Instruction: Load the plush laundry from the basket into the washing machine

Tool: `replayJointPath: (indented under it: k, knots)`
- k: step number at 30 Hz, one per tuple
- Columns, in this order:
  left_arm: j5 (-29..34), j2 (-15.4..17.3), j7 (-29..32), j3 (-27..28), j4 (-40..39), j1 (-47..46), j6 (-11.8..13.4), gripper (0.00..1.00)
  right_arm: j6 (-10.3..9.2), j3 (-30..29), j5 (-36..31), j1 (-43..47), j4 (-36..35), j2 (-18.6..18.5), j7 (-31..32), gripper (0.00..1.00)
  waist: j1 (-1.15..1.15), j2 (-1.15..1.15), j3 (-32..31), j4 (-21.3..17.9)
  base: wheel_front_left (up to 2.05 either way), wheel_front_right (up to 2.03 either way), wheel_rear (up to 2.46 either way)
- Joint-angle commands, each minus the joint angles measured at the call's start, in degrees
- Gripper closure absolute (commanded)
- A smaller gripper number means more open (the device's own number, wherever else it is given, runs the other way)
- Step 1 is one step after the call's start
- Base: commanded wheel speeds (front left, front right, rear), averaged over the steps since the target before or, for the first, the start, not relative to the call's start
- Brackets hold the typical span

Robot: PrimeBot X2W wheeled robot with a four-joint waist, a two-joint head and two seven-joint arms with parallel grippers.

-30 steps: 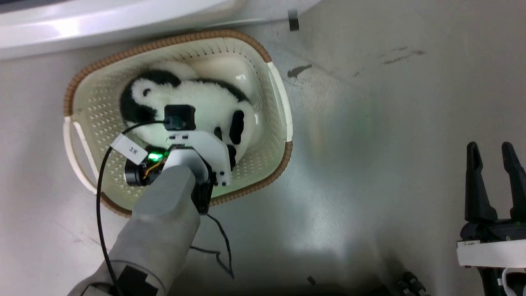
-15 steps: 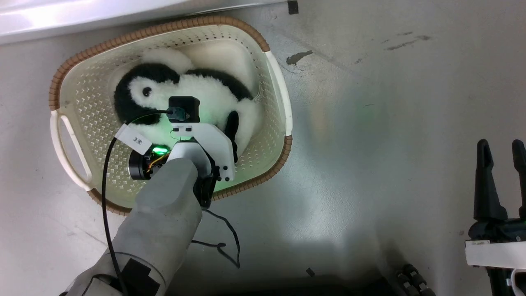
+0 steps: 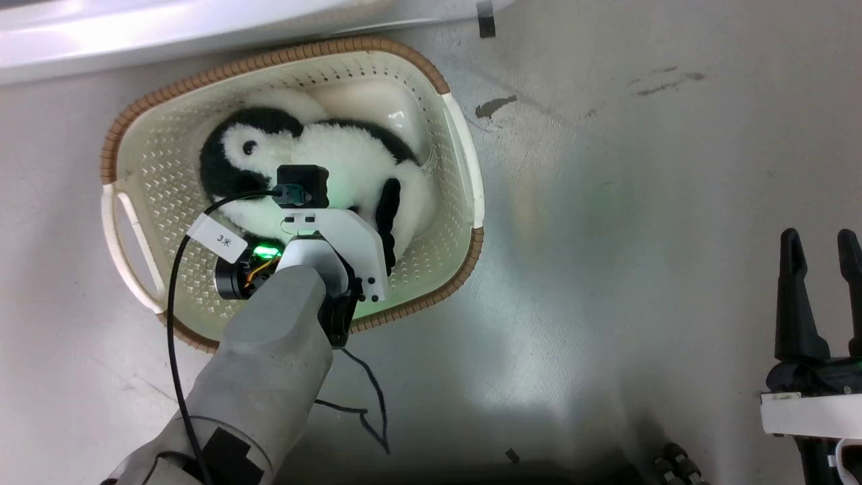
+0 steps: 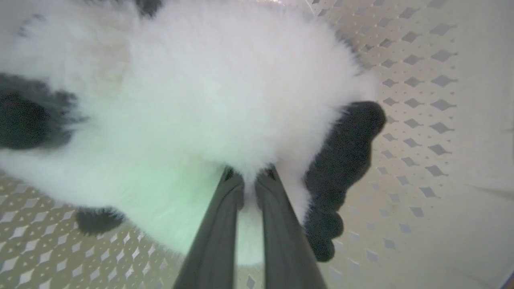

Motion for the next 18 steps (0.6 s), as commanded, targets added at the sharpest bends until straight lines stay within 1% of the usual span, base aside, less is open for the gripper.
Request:
replayJointPath:
  k: [1,9,18]
  knots:
    - [-0.52,0.22,-0.38,-0.36,-0.06,0.47,-0.50,1.00,-0.05,0.19,0.16,-1.23,0.15,-0.38,-0.11,0.00,0.00,0.00,-0.85,0.21,0.00,0.00,0.00]
    - [-3.14,0.22,-2.11,-2.17,-1.42,2.38,-1.47,1.00,-0.05,1.07,-0.06,-1.83,1.39,-0.79,0.16,0.00,0.00,0.00,-5.04,1.75,0.00,0.00,0.00]
    - [-5.16,0.22,-5.34,-3.20,-0.61,6.02,-2.87,1.00,-0.05,2.71,-0.35,-2.33,3.85,-0.73,0.20,0.00,0.00,0.00,-12.39,3.29,0.00,0.00,0.00]
